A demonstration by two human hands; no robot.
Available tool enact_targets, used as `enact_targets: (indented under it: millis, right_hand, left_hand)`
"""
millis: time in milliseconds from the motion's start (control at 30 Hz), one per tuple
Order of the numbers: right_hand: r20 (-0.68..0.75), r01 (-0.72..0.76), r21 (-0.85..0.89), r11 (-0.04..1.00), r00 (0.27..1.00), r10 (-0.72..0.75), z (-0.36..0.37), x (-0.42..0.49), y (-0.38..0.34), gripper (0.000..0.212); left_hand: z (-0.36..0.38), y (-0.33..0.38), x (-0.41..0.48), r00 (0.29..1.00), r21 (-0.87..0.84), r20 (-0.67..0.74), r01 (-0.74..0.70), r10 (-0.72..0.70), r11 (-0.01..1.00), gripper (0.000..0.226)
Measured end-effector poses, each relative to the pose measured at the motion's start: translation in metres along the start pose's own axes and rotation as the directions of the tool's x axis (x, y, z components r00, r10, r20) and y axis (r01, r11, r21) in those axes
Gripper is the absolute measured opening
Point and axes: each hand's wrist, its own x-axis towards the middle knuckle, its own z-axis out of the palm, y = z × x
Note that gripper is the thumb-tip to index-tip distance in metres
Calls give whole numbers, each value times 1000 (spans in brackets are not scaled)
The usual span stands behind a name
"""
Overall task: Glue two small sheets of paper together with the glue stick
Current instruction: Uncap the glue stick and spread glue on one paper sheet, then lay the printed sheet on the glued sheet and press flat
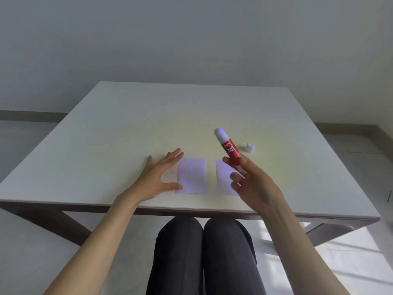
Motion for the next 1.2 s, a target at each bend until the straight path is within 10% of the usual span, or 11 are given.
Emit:
enact_targets:
  millis: [267, 467, 633, 1000, 1200]
  right_hand:
    - [116, -164, 183, 969, 983, 144, 44, -1, 50, 23]
    - [-80, 51, -389, 920, 993, -89, 42, -7, 52, 44]
    - [42, 234, -820, 523, 935, -352, 44, -7, 58, 37]
    - [399, 294, -908, -299, 826, -399, 52, -5, 91, 61]
    - [467, 307, -854, -420, 808, -359, 51, -8, 92, 52]
  left_hand:
    - [17, 84, 8, 954, -677, -281, -123, -100, 725, 19]
    - [-4, 71, 21, 818, -575, -524, -134, -238, 807, 10]
    - [-43, 39, 50, 675, -304, -675, 116, -299, 946, 14]
    - [-36, 9, 65, 676, -290, -642, 222, -361, 931, 12]
    - [-32, -1, 65, 680, -288, -655, 179, -330, 941, 10]
